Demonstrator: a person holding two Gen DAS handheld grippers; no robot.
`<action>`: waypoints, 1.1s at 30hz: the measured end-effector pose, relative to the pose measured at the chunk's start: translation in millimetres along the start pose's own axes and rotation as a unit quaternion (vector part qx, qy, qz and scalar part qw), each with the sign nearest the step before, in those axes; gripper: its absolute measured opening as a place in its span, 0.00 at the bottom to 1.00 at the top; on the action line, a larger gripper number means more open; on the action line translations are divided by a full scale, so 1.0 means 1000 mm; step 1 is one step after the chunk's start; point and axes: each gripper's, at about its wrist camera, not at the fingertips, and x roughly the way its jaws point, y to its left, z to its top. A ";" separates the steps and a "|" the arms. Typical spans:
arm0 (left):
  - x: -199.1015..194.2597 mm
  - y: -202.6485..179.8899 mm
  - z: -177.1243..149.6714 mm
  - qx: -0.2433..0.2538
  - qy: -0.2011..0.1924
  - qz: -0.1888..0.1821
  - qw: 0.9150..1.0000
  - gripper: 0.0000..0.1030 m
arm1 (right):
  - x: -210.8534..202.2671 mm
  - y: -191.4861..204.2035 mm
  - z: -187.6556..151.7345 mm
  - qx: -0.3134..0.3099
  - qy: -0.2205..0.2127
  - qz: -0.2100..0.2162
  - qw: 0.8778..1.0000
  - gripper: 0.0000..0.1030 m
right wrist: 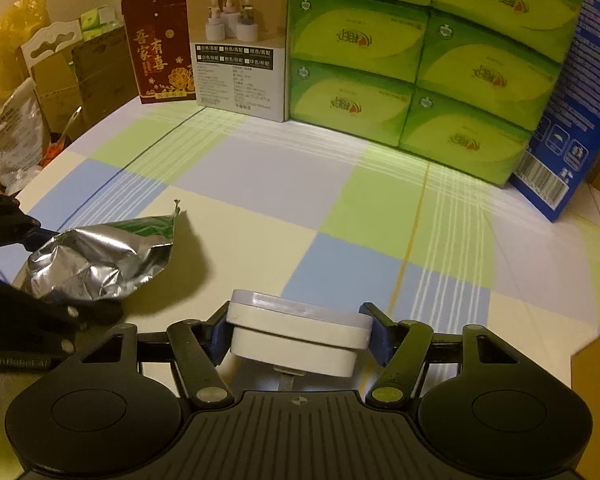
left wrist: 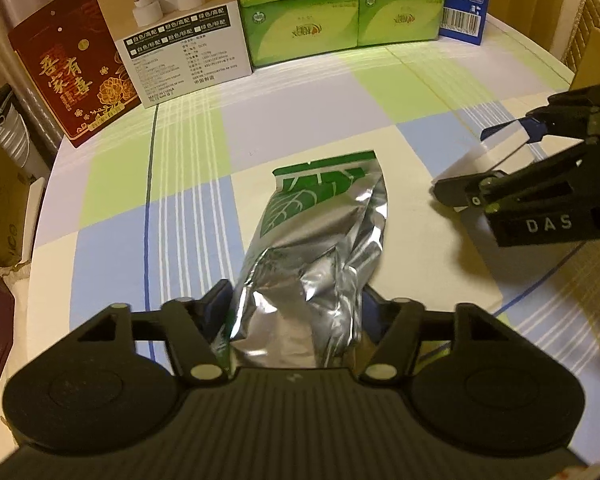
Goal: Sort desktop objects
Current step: 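Carry the foil bag and white plug toward the cardboard box with both tools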
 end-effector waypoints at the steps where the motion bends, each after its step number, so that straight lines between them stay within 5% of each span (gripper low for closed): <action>1: -0.002 -0.001 0.001 0.000 0.003 0.000 1.000 0.53 | -0.003 -0.001 -0.003 0.004 0.000 0.001 1.000 0.61; 12: -0.030 -0.037 -0.013 -0.033 0.017 -0.022 0.999 0.46 | -0.053 0.001 -0.058 0.014 0.011 0.001 1.000 0.61; 24: -0.087 -0.101 -0.077 -0.089 0.013 -0.061 0.994 0.45 | -0.135 0.001 -0.145 0.032 0.004 -0.009 0.999 0.61; 33: -0.093 -0.110 -0.093 -0.071 0.023 -0.084 0.994 0.54 | -0.152 0.011 -0.165 0.022 -0.014 -0.016 1.000 0.61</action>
